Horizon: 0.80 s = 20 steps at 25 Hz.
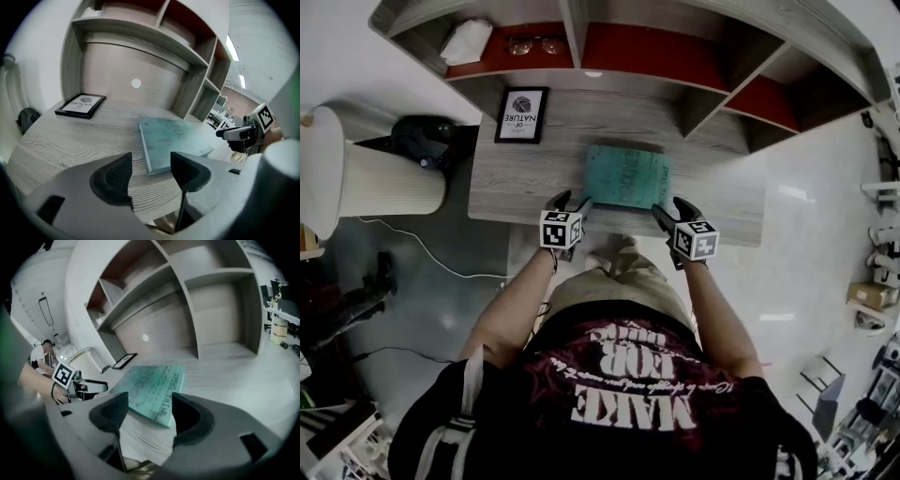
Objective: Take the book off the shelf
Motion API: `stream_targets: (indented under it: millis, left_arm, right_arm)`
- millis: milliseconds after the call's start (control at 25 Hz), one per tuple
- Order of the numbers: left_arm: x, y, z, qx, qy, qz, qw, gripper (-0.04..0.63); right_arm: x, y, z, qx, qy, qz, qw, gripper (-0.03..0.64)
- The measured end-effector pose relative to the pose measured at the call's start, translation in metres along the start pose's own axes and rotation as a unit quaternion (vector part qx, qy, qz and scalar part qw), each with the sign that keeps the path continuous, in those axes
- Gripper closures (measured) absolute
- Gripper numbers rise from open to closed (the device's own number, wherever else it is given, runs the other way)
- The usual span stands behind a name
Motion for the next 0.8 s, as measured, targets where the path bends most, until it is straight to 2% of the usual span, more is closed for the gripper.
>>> stream_targets:
  millis: [80, 120, 160, 240, 320, 440, 560, 720, 800]
  left_arm:
    - [-0.006, -0.025, 0.009, 0.017, -0.012, -0.008, 0.9998, 0.35]
    - [-0.003, -0.041, 0.017, 0.034, -0.001, -0.014, 0.9993, 0.351]
    - [0.003, -0.059, 0.029, 0.055, 0.022, -0.019, 0.9981, 0.351]
    - [0.022, -0.098, 0.055, 0.106, 0.086, -0.02, 0.9905, 0.364]
    - [0.042, -0.14, 0.084, 0.169, 0.136, -0.012, 0.9762, 0.49]
    - [0.07, -0.201, 0.117, 0.253, 0.158, -0.014, 0.9544, 0.584]
    - [0.098, -0.254, 0.139, 0.307, 0.174, -0.021, 0.9356, 0.589]
    - [0.121, -0.317, 0.162, 0.378, 0.196, -0.008, 0.9045, 0.589]
    - [0.122, -0.332, 0.166, 0.392, 0.201, 0.007, 0.8975, 0.589]
  right_arm:
    - [-0.012, -0.028, 0.016, 0.044, -0.024, 0.007, 0.999, 0.377]
    - [-0.019, -0.046, 0.026, 0.075, -0.04, 0.013, 0.996, 0.458]
    - [-0.027, -0.064, 0.036, 0.109, -0.055, 0.022, 0.992, 0.532]
    - [-0.045, -0.102, 0.056, 0.169, -0.088, 0.04, 0.981, 0.612]
    - [-0.063, -0.137, 0.075, 0.208, -0.125, 0.043, 0.969, 0.614]
    - [-0.084, -0.177, 0.097, 0.236, -0.153, 0.03, 0.959, 0.614]
    - [-0.103, -0.211, 0.112, 0.263, -0.155, 0.022, 0.952, 0.615]
    - [-0.127, -0.25, 0.136, 0.311, -0.156, 0.018, 0.938, 0.615]
    - [-0.138, -0.263, 0.145, 0.324, -0.171, 0.008, 0.93, 0.615]
Point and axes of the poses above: the fingertips, and each gripper's own axes: y forward along the fingers, x to its right, z out of its top, the point moved 8 cm from there along -y, backward along the fingers, and after that the axes turned 11 degrees about -x, right-handed, at the moved point
